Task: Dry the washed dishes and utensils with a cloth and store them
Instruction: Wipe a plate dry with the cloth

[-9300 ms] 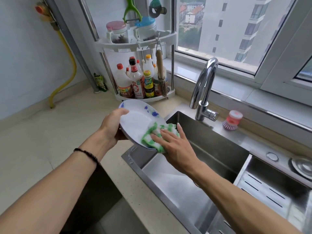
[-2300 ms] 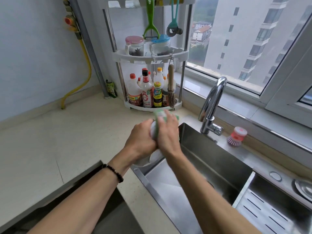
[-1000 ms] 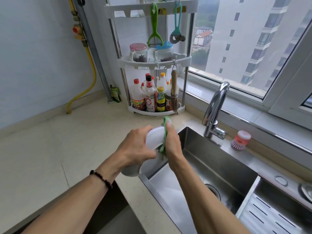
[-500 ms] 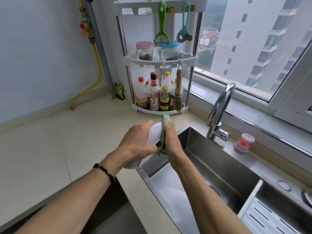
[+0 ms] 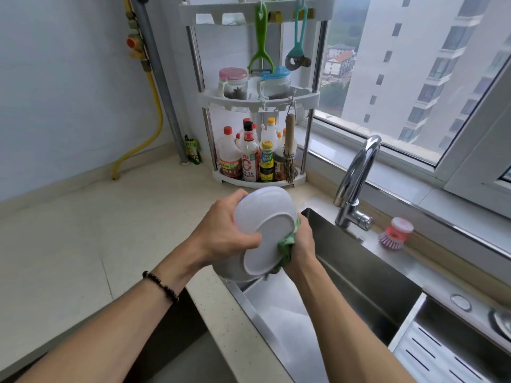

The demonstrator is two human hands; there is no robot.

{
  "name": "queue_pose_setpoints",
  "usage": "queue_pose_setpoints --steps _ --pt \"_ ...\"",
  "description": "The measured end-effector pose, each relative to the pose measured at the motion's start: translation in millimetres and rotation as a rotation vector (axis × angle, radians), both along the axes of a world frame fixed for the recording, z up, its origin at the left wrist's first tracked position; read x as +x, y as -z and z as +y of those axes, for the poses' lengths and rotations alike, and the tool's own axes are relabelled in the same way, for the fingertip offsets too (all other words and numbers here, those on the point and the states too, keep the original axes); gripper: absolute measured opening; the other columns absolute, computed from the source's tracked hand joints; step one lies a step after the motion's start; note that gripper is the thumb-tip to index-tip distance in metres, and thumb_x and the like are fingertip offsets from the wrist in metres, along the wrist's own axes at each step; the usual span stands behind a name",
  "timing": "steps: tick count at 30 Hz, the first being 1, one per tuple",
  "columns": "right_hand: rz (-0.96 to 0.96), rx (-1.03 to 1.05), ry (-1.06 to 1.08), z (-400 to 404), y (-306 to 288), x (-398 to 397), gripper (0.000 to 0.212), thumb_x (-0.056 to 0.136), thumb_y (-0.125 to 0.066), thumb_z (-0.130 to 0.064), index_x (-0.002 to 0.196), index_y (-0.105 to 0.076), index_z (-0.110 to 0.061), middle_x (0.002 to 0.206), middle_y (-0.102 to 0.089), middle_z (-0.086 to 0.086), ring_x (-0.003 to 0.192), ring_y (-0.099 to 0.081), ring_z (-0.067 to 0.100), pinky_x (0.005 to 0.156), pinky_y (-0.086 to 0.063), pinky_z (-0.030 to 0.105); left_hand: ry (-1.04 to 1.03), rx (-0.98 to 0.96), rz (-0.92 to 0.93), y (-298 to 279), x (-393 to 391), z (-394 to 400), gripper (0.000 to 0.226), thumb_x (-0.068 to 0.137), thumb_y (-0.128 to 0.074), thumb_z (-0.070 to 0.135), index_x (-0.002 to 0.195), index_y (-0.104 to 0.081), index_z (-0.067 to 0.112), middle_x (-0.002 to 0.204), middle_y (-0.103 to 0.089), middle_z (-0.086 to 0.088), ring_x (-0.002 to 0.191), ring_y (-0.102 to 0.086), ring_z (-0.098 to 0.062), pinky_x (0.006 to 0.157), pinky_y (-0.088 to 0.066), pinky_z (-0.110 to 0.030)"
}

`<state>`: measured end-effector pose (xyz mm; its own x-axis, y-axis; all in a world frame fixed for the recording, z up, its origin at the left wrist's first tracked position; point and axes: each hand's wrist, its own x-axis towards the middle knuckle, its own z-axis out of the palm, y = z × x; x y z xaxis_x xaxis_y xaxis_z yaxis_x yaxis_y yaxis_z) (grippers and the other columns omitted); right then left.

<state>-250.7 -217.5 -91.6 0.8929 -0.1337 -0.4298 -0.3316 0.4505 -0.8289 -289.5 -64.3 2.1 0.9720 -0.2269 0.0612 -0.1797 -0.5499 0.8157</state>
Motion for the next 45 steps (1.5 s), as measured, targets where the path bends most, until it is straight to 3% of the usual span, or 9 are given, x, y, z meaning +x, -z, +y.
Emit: queue_pose_setpoints --steps 9,14,18,23,27,31,35,40,45 --pt "-0.533 -0.938 -0.329 -11.5 -52.7 5.8 0.053 0.1 -0.05 -0.046 0.058 -0.054 -0.014 0.051 -0.05 0.007 0.046 -0.047 0.022 0.049 -0.038 0.03 0.093 0.079 0.208 0.6 10.5 3.5 0.054 0.058 -0.084 0.008 0.108 -0.067 0.019 0.097 -0.074 -0.003 0.087 -0.073 -0.02 0.078 -0.062 -0.041" --pt "-0.682 -1.072 -0.317 16.5 -23.0 -7.9 0.054 0.099 -0.029 -0.057 0.123 -0.063 -0.023 0.128 -0.055 0.003 0.119 -0.049 0.021 0.103 -0.038 0.039 -0.061 0.106 0.091 19.1 8.5 -4.7 0.051 0.054 -0.083 0.016 0.102 -0.067 0.018 0.094 -0.073 0.001 0.085 -0.07 -0.019 0.075 -0.059 -0.041" --pt "-0.352 -0.539 -0.266 8.1 -20.2 3.3 0.053 0.099 -0.029 -0.066 0.101 -0.065 -0.027 0.102 -0.063 0.004 0.099 -0.06 0.024 0.08 -0.049 0.036 -0.083 0.154 0.016 22.8 3.6 -8.1 0.048 0.064 -0.084 0.013 0.105 -0.06 0.023 0.096 -0.065 0.002 0.084 -0.064 -0.018 0.063 -0.047 -0.024" --pt "-0.524 -0.742 -0.328 29.7 -16.4 -9.3 0.054 0.099 -0.029 -0.056 0.146 -0.044 -0.034 0.158 -0.029 0.002 0.147 -0.025 0.016 0.123 -0.016 0.04 -0.142 0.19 -0.021 17.0 3.6 -5.5 0.043 0.07 -0.085 0.015 0.103 -0.058 0.02 0.097 -0.068 0.0 0.085 -0.065 -0.02 0.068 -0.052 -0.027" --pt "-0.283 -0.468 -0.216 20.7 -21.4 7.0 0.055 0.096 -0.032 -0.069 0.119 -0.062 -0.029 0.125 -0.061 0.009 0.114 -0.058 0.024 0.105 -0.045 0.049 -0.096 0.205 -0.016 16.9 -0.1 -3.2 0.054 0.07 -0.085 0.017 0.117 -0.057 0.019 0.103 -0.062 0.001 0.09 -0.063 -0.02 0.072 -0.055 -0.029" --pt "-0.534 -0.661 -0.239 36.3 -15.6 -11.5 0.049 0.102 -0.03 -0.053 0.145 -0.043 -0.033 0.15 -0.035 -0.002 0.14 -0.031 0.014 0.119 -0.023 0.036 -0.127 0.246 -0.042 17.9 2.6 -5.1 0.047 0.074 -0.085 0.022 0.11 -0.056 0.016 0.103 -0.066 -0.001 0.088 -0.064 -0.022 0.072 -0.055 -0.03" --pt "-0.288 -0.432 -0.23 21.0 -14.5 9.7 0.059 0.091 -0.036 -0.074 0.131 -0.055 -0.036 0.134 -0.056 0.006 0.122 -0.056 0.022 0.11 -0.043 0.051 -0.091 0.234 -0.051 16.3 2.1 -1.8 0.049 0.071 -0.083 0.018 0.112 -0.056 0.019 0.101 -0.061 0.0 0.087 -0.062 -0.02 0.063 -0.049 -0.021" --pt "-0.527 -0.635 -0.266 24.9 -15.6 1.0 0.03 0.103 -0.041 -0.051 0.127 -0.055 -0.04 0.135 -0.045 -0.002 0.129 -0.045 0.015 0.113 -0.034 0.035 -0.088 0.232 -0.071 18.4 3.8 -1.9 0.049 0.07 -0.085 0.02 0.11 -0.058 0.019 0.103 -0.066 -0.002 0.089 -0.065 -0.024 0.075 -0.059 -0.04" --pt "-0.044 -0.119 -0.131 3.5 -6.8 -1.5 0.064 0.077 -0.05 -0.082 0.098 -0.074 -0.026 0.1 -0.075 0.007 0.097 -0.068 0.027 0.084 -0.052 0.041 -0.145 -0.088 -0.092 17.5 -6.6 -2.5 0.052 0.058 -0.084 0.024 0.104 -0.059 0.025 0.098 -0.064 0.008 0.089 -0.065 -0.012 0.066 -0.056 -0.024"
